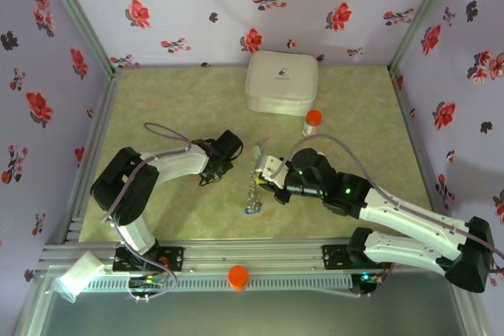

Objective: Put the keys on the keyring

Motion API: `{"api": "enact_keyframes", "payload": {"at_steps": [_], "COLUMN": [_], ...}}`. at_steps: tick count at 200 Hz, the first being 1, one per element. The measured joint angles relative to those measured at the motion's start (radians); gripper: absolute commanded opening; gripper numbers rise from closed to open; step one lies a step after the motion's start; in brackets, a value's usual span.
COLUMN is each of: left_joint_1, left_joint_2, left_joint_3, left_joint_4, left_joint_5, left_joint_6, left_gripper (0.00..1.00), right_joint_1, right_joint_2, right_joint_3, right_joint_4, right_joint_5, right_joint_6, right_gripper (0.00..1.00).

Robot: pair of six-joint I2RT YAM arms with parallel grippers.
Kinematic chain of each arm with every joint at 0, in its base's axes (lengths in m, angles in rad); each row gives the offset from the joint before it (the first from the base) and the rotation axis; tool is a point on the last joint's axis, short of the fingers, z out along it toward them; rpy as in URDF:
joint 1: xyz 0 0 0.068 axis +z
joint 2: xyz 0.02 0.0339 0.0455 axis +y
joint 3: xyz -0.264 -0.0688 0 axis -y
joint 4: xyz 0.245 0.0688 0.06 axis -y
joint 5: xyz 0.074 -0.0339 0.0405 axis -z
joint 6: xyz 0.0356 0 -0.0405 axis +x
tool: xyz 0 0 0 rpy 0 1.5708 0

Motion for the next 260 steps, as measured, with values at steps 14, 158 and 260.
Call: {"api": "enact_keyframes", "payload": {"at_steps": [14,158,260], "left_joint_1": [0.000,-0.034,0.019], "left_joint_2": [0.000,-0.264,-0.165], "left_joint_3": [0.000,-0.053,-0.037], "left_joint_4": [0.000,0.065,0.018], "left_joint_5": [0.000,-0.038,0.254], "left_joint_6": [0.000,0.289,0.772], "left_gripper": [0.10,0.00,0.00], "right_joint_1": [0.000,0.002,0.002], "right_joint_2": [0.000,0.008,0.026], "right_joint_3": [0.000,0.000,0.000], "right_joint_4": [0.000,0.002,0.015], "right_joint_5": [0.000,0.007,0.019], "right_joint_6": [0.000,0.019,0.030], "right_gripper": [0.00,0.00,0.00]}}
